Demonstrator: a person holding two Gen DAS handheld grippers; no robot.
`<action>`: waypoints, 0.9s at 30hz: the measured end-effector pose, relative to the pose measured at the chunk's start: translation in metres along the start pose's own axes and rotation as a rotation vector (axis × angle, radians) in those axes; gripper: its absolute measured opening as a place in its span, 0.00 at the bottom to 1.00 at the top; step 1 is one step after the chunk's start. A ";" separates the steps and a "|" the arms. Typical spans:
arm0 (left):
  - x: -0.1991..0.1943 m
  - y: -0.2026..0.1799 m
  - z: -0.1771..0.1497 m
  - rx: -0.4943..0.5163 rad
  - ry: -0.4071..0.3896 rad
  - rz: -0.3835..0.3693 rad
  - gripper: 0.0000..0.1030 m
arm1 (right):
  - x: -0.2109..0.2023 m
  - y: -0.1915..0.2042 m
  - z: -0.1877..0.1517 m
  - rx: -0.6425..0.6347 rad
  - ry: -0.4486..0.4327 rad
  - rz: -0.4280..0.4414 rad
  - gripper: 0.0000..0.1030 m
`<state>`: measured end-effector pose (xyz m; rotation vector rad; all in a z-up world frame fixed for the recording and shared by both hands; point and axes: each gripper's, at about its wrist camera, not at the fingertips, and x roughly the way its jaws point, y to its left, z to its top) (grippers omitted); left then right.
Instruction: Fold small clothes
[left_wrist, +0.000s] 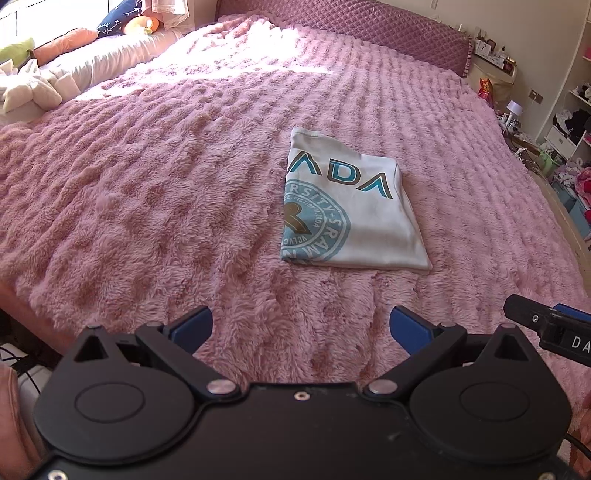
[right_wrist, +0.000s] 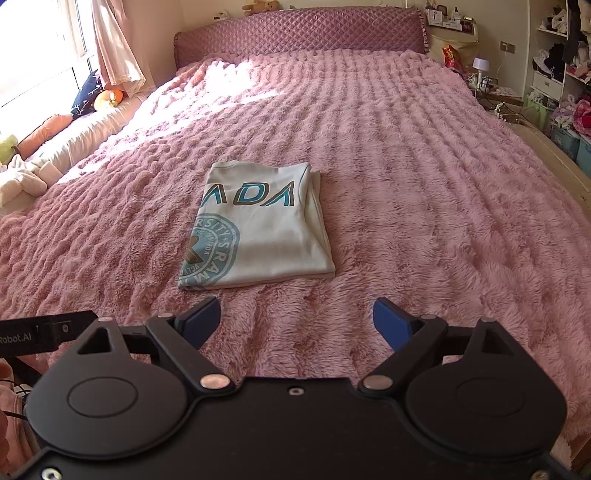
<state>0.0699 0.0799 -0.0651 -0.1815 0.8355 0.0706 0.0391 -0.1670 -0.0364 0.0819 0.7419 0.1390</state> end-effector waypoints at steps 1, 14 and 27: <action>-0.002 -0.001 -0.005 -0.001 0.011 0.005 1.00 | -0.004 0.000 -0.002 0.001 -0.003 -0.012 0.88; 0.008 0.001 -0.014 -0.015 0.079 -0.019 1.00 | -0.014 0.010 -0.013 -0.025 0.014 -0.011 0.88; 0.018 0.003 -0.011 -0.008 0.117 -0.036 1.00 | -0.006 0.008 -0.015 -0.013 0.036 -0.034 0.88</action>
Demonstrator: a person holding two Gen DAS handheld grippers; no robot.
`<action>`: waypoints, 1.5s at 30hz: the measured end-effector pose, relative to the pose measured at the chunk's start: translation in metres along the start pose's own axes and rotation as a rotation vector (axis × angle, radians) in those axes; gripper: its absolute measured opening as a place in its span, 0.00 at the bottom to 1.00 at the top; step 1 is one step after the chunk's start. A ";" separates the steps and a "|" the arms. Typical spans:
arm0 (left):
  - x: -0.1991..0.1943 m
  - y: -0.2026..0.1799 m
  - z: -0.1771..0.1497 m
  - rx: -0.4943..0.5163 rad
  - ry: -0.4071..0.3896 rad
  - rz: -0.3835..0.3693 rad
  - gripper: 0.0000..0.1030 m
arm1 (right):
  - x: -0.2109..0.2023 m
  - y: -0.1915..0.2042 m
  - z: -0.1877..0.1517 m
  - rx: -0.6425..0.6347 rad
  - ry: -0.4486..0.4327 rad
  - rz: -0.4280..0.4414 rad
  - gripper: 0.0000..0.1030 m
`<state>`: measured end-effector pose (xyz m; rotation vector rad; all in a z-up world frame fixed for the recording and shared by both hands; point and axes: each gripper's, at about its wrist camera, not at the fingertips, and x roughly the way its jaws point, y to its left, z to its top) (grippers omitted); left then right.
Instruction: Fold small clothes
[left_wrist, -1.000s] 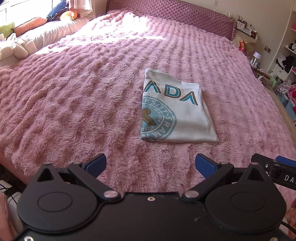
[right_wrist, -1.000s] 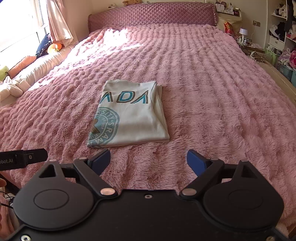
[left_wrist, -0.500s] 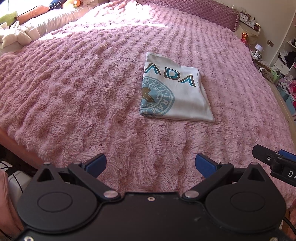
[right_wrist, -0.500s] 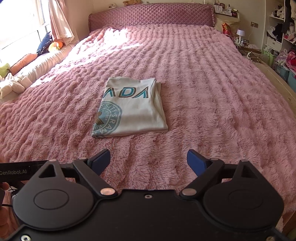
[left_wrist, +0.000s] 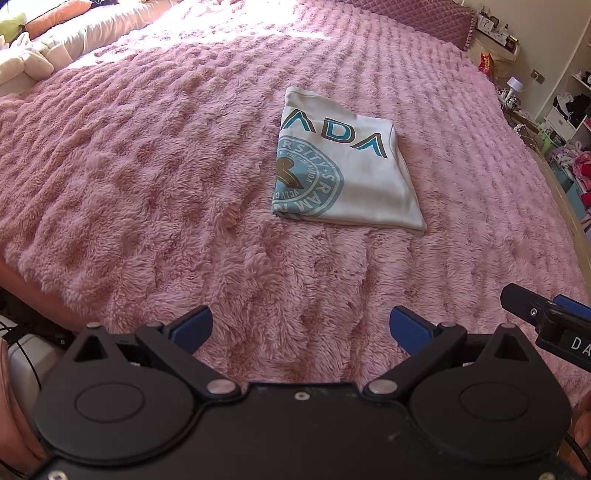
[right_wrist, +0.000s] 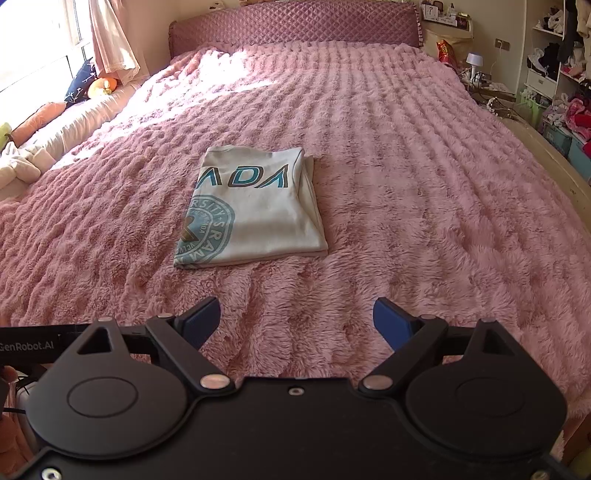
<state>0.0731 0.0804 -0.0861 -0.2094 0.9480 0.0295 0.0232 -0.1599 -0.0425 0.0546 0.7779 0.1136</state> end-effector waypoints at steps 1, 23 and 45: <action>0.000 0.000 0.000 0.002 0.002 0.001 1.00 | 0.000 0.000 0.000 0.003 0.000 -0.001 0.88; 0.001 -0.003 0.000 0.009 0.007 0.008 1.00 | 0.005 -0.005 0.000 0.021 0.013 -0.001 0.88; -0.004 -0.006 -0.004 0.006 -0.001 0.016 1.00 | 0.002 -0.005 0.000 0.018 0.009 -0.006 0.88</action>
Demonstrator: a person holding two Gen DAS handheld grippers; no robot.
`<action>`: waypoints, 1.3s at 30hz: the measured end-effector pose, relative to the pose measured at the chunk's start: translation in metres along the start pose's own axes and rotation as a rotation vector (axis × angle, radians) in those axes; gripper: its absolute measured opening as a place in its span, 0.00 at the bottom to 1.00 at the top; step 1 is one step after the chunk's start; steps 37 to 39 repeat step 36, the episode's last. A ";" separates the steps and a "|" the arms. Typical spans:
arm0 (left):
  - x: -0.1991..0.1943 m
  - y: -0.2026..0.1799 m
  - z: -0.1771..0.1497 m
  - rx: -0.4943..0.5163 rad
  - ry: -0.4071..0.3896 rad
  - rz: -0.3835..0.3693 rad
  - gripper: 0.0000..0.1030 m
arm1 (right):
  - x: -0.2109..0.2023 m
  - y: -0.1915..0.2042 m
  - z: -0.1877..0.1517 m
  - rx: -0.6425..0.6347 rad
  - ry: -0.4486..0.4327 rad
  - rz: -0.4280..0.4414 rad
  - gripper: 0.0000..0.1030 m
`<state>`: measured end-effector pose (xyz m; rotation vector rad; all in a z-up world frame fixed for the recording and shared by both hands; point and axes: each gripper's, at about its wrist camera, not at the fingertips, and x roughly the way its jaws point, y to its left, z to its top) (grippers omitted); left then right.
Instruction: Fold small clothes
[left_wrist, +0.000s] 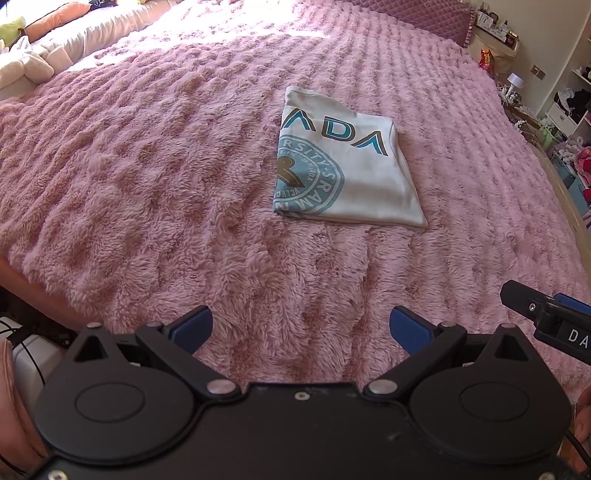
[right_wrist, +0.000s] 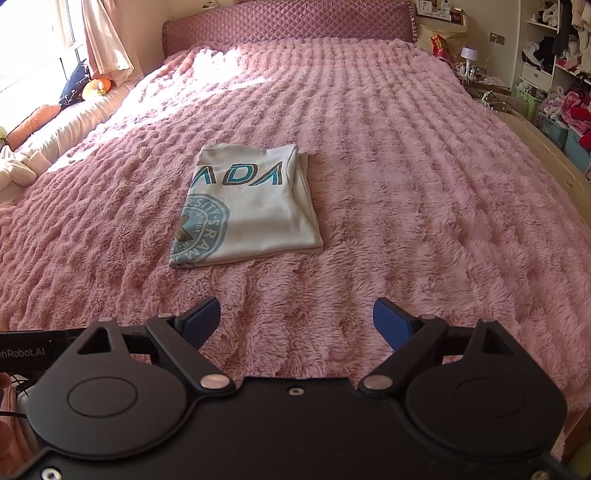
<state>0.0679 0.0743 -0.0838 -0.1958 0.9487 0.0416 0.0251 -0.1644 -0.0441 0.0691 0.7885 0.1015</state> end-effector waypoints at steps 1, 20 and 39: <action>0.000 0.000 0.000 0.000 -0.001 0.000 1.00 | -0.001 0.000 0.000 0.001 0.000 0.000 0.88; -0.003 -0.004 -0.002 0.002 -0.003 0.007 1.00 | -0.002 -0.001 0.000 -0.001 -0.003 -0.002 0.88; -0.004 -0.004 -0.002 -0.004 -0.006 -0.003 1.00 | -0.002 -0.002 0.000 -0.002 0.001 -0.002 0.88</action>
